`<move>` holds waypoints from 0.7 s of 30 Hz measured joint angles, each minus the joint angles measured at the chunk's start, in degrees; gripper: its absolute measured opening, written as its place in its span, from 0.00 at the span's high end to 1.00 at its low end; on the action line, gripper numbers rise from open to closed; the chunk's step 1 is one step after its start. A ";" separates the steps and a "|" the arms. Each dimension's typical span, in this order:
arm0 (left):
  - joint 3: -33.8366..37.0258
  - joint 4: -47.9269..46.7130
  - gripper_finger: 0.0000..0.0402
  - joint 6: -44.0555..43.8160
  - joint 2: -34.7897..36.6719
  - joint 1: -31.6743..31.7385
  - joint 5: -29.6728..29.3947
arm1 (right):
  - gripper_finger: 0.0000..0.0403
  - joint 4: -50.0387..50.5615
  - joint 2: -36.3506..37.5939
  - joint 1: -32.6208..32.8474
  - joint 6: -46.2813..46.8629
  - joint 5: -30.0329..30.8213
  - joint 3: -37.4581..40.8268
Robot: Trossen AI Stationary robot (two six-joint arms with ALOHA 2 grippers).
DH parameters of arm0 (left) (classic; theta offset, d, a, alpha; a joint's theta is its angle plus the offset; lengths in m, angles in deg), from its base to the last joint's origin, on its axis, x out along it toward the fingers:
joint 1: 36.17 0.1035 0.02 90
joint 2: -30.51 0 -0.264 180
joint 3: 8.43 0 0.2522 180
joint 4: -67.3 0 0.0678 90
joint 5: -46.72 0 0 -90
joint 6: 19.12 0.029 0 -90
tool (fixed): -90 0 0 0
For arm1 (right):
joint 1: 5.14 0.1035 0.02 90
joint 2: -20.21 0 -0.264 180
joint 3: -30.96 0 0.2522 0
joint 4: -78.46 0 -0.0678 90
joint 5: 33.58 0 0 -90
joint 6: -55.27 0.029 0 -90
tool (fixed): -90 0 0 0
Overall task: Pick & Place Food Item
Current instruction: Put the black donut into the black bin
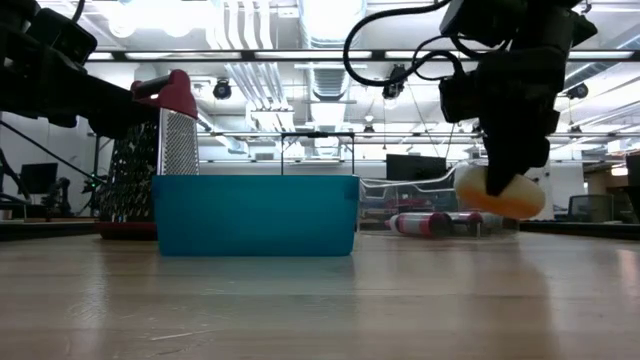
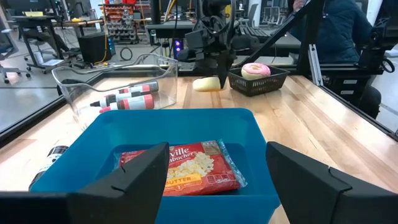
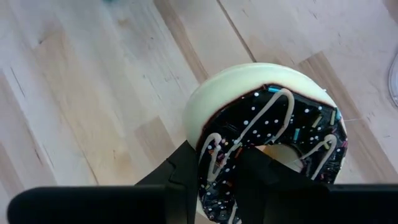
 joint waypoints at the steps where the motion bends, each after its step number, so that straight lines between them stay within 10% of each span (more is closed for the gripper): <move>1: -0.01 -0.02 0.31 0.00 0.00 -0.01 0.00 | 0.83 -0.01 0.01 -0.01 -0.02 -0.28 0.00; 21: -0.02 -0.06 0.31 0.00 0.00 0.01 0.00 | 0.83 -5.26 0.04 0.13 -1.94 -4.07 0.00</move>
